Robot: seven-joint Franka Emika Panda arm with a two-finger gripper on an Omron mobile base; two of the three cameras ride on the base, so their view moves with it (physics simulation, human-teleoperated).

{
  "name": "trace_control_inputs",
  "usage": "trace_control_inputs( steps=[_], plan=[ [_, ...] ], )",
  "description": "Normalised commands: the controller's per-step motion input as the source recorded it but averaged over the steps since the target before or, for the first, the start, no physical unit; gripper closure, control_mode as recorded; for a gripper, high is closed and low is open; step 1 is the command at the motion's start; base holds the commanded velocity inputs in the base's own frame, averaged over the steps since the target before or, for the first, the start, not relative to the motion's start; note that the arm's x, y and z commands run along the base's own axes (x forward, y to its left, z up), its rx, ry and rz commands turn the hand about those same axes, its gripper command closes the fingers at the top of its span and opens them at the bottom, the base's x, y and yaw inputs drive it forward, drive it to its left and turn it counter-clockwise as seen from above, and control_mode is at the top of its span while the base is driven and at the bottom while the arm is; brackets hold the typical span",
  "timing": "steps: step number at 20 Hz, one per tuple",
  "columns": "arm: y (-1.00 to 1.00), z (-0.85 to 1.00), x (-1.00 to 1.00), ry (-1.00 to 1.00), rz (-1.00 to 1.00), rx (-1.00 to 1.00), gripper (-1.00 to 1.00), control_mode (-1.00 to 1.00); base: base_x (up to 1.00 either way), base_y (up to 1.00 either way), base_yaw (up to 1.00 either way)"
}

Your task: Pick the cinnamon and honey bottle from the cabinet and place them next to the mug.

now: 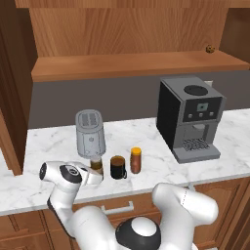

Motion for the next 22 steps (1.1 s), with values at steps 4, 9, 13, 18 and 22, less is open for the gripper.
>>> trace_control_inputs(
  steps=[4, 9, 13, 18, 22],
  plan=[
    [0.00, 0.00, 0.00, 0.00, 0.00, 0.00, -1.00, -1.00, 0.00, 0.00, 0.00],
    [0.00, -0.09, 0.00, 0.00, 0.00, 0.00, -1.00, -1.00, 0.00, 0.00, 0.00],
    [0.00, 0.00, 0.00, 0.00, 0.00, -0.02, -1.00, -1.00, 0.00, 0.00, 0.00],
    [0.09, 0.09, 0.00, 0.00, 0.00, -0.02, -1.00, -1.00, 0.00, 0.00, 0.00],
    [0.24, 0.15, 0.00, 0.00, 0.00, -0.03, -1.00, -1.00, 0.00, 0.00, 0.00]
  ],
)
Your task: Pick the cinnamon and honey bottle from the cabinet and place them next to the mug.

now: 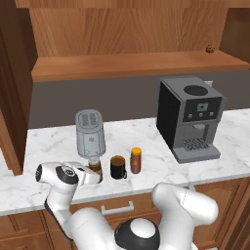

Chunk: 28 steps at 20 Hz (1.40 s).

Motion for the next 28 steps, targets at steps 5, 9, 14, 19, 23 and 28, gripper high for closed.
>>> trace_control_inputs(
  steps=[5, 9, 14, 19, 23, 28],
  plan=[
    [0.24, 0.24, 0.00, 0.00, 0.00, -0.05, -1.00, -1.00, 0.00, 0.00, 0.00],
    [0.12, 0.18, 0.00, 0.00, 0.00, -0.02, -1.00, -1.00, 0.00, 0.00, 0.00],
    [0.07, 0.18, -0.01, 0.00, 0.00, -0.01, -1.00, -1.00, 0.00, 0.00, 0.00],
    [0.00, 0.29, -0.10, -0.04, 0.00, 0.00, -1.00, -1.00, 0.00, 0.00, 0.00],
    [0.00, 0.56, -0.15, -0.03, 0.00, 0.00, -1.00, -1.00, 0.00, 0.00, 0.00],
    [-0.13, 0.58, -0.09, -0.02, 0.00, 0.00, -1.00, -1.00, 0.00, 0.00, 0.00]
  ],
)
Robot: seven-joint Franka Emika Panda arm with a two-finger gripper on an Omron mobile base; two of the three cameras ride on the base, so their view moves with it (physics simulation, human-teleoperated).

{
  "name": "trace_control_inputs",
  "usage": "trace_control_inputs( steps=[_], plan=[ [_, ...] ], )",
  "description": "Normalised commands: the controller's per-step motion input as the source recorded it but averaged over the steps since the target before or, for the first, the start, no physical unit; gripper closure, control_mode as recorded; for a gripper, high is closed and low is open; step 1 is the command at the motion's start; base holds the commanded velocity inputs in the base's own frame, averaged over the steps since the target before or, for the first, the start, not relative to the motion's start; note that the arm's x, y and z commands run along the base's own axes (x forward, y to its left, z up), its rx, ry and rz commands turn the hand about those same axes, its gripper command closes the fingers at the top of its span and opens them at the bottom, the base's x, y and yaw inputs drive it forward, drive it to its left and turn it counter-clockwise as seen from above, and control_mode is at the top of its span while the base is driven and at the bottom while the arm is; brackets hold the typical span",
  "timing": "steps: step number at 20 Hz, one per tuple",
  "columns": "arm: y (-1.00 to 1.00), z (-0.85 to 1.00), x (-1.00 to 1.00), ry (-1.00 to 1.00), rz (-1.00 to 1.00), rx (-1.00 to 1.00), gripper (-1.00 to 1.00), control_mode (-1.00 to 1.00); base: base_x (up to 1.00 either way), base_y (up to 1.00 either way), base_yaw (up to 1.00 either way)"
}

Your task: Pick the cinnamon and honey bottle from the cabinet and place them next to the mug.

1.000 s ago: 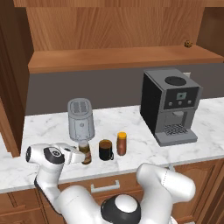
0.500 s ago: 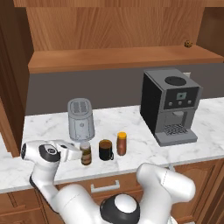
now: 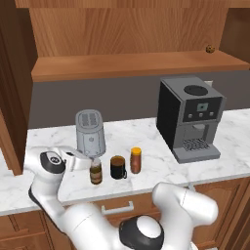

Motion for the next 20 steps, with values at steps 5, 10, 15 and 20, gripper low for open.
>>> trace_control_inputs(
  steps=[5, 10, 15, 20],
  plan=[
    [-0.51, 0.68, -0.04, -0.01, 0.00, 0.05, -1.00, -1.00, 0.00, 0.00, 0.00],
    [-0.76, 0.58, -0.01, 0.00, 0.00, 0.09, -1.00, -1.00, 0.00, 0.00, 0.00],
    [-0.91, 0.51, -0.10, 0.00, 0.02, 0.11, -1.00, -1.00, 0.00, 0.00, 0.00],
    [-0.89, 0.38, -0.14, 0.00, 0.06, 0.14, -1.00, -1.00, 0.00, 0.00, 0.00]
  ],
)
